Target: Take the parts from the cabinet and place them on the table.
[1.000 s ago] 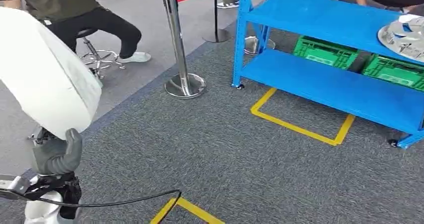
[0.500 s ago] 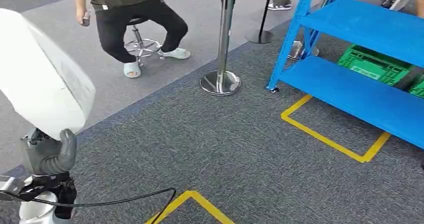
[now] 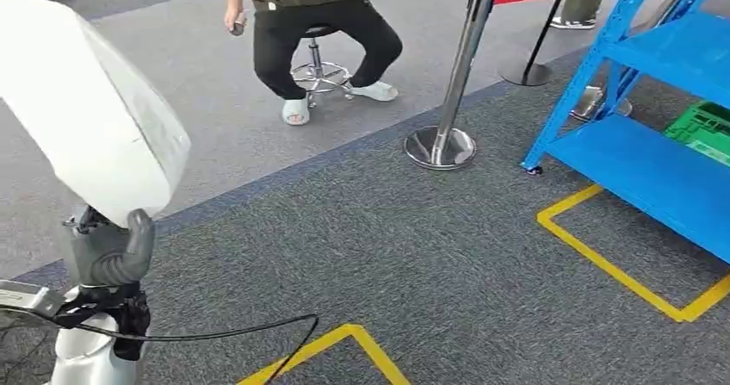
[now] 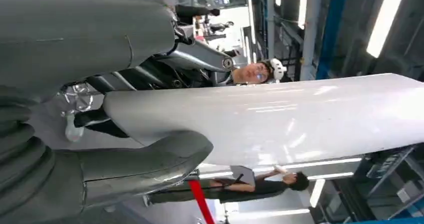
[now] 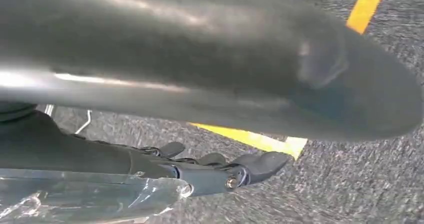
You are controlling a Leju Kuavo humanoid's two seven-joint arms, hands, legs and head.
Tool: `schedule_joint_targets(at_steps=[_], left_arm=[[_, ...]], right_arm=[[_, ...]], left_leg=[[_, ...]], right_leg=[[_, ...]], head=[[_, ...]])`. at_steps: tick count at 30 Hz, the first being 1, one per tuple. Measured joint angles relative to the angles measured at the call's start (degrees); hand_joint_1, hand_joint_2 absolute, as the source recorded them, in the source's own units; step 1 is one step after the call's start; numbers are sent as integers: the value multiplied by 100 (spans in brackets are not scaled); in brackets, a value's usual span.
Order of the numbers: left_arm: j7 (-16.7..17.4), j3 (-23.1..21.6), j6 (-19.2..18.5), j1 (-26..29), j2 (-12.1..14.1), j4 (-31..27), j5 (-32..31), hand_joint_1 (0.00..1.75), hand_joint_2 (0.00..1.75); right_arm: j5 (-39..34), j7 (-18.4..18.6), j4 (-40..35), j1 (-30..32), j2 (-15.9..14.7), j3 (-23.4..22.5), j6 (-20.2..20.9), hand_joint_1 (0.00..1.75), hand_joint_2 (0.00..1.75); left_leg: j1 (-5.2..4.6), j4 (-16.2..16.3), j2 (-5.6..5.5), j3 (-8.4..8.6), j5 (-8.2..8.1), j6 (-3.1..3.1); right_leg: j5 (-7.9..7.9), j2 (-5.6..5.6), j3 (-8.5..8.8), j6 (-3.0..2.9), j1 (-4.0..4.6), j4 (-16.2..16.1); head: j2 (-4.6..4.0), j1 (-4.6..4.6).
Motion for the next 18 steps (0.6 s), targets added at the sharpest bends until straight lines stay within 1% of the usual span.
schedule_joint_targets(at_steps=[1,2,3,4,5,6,7,8,9,10,11,12,13,14,15,16,17,18], left_arm=[[0,-9,0,-34,0,4,-2,175,175],[9,-30,-2,-78,-2,13,-17,175,175],[29,-52,-7,-93,-9,31,-26,175,175],[37,-65,-9,-90,-15,46,-52,175,175],[53,-74,-9,-88,-20,70,-70,175,175],[59,-83,-9,-87,-17,94,-85,175,175],[59,-87,-5,-86,-17,105,-85,175,175],[59,-87,7,-86,-17,107,-85,175,175],[59,-87,24,-89,-17,107,-74,175,175],[59,-85,33,-103,-15,111,-48,175,175],[59,-87,35,-121,-26,122,-30,175,175],[59,-79,35,-112,-22,136,-11,175,175],[59,-70,35,-101,-20,151,2,175,175],[59,-59,33,-93,-15,166,2,175,175],[57,-55,31,-82,-20,170,2,175,175],[46,-39,22,-89,-20,175,20,175,175],[39,-37,20,-100,-31,186,33,175,175],[35,-35,17,-104,-37,197,39,175,175]], right_arm=[[-20,0,0,2,2,-7,-13,0,0],[-26,11,0,13,4,-20,-20,0,0],[-35,24,0,24,4,-35,-24,0,0],[-39,35,0,27,4,-52,-33,0,0],[-52,46,0,27,4,-59,-44,0,0],[-52,46,0,25,4,-63,-59,0,0],[-50,46,0,18,4,-68,-59,0,0],[-46,42,0,10,7,-72,-57,0,0],[-26,33,0,5,11,-74,-48,0,0],[-15,24,0,7,9,-76,-26,0,0],[0,18,0,9,11,-76,-20,0,0],[28,11,0,5,11,-76,-15,0,0],[39,11,0,6,11,-76,-17,0,0],[46,15,0,2,11,-76,-22,0,0],[48,20,0,-8,13,-76,-24,0,0],[48,22,0,-11,13,-76,-26,0,0],[50,26,0,-3,13,-76,-31,0,0],[53,28,0,7,13,-79,-37,0,0]], left_leg=[[-24,196,292,-103,-168,-32],[-20,607,451,-297,-409,-62],[-12,1063,520,-511,-622,-81],[-6,1489,557,-709,-783,-97],[5,1696,565,-806,-808,-109],[16,1622,567,-753,-703,-112],[23,1317,586,-581,-500,-114],[23,865,650,-321,-276,-110],[21,378,827,-31,-90,-107],[-20,58,1238,146,-129,-121],[-28,2,1162,143,-130,13],[-39,9,1091,123,-136,58],[-58,13,1019,105,-143,92],[-63,6,933,96,-130,138],[-22,-22,863,107,-96,193],[-19,-21,808,105,-94,216],[-20,-21,733,100,-87,253],[-26,-21,652,95,-84,265]], right_leg=[[10,-61,0,-29,4,-16],[12,-153,-9,-36,16,-16],[11,-243,-15,-38,25,-15],[9,-340,-24,-41,28,-14],[7,-433,-30,-42,29,-13],[6,-508,-29,-41,29,-13],[2,-590,-26,-35,29,-12],[-7,-654,-15,-22,25,-12],[-20,-708,5,0,26,-11],[-39,-745,13,41,81,-3],[-69,-805,8,79,115,19],[-67,-866,31,102,121,-6],[-70,-941,58,125,115,-27],[-75,-1023,81,160,105,-39],[-120,-905,49,221,70,-13],[-266,-551,3,240,70,172],[-505,-374,-177,230,71,589],[-726,-308,-402,224,76,1066]], head=[[0,-72],[0,-83],[0,-85],[0,-83],[0,-90],[0,-85],[0,-87],[0,-85],[0,-87],[0,-111],[0,-118],[0,-87],[0,-92],[0,-92],[0,-92],[0,-61],[0,-46],[0,-37]])
